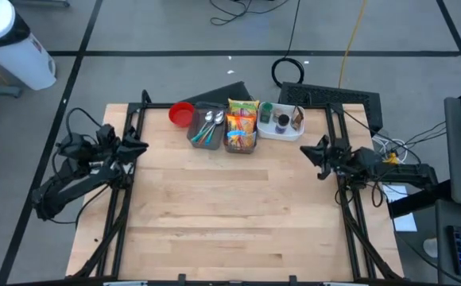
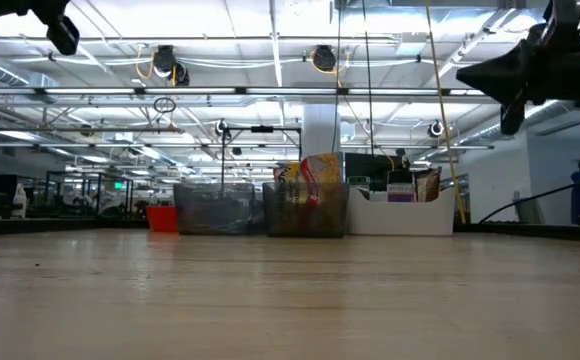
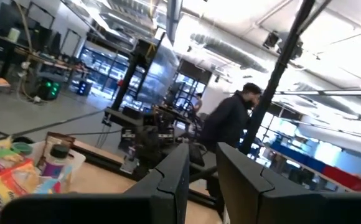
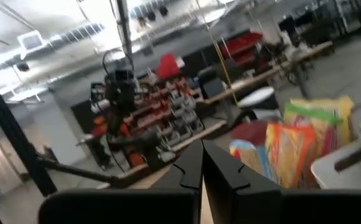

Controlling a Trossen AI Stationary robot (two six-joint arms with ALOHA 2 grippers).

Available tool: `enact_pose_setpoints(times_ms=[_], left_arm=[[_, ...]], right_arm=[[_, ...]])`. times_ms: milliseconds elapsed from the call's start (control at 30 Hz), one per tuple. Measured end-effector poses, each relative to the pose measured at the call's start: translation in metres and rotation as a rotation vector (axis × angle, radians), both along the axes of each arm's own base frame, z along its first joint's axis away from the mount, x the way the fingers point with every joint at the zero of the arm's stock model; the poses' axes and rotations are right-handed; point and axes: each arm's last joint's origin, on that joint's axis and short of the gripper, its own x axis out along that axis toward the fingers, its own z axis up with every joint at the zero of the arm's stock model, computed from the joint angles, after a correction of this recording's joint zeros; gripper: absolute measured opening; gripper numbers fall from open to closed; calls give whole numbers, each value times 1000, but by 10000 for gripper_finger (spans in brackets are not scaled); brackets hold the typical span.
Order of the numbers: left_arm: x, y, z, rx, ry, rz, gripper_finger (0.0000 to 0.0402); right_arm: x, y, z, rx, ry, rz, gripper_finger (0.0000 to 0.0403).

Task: Pick & Place Food Item
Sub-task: Return to Home Position

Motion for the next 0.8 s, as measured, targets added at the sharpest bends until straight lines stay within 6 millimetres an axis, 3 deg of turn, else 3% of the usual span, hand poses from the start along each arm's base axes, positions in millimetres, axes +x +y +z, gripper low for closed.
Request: enact_pose_setpoints(times_ms=[200, 500, 633, 800], left_arm=[[1, -1, -3, 12, 38, -45, 85], [2, 0, -11, 54, 106, -29, 85], [5, 4, -17, 56, 124, 69, 85], [15, 16, -39, -60, 135, 230, 85]], right_arm=[[3, 2, -16, 29, 160, 67, 0], [5, 2, -20, -9, 221, 76, 0], [6, 2, -21, -45, 236, 71, 0], [6, 2, -20, -72, 237, 68, 2]])
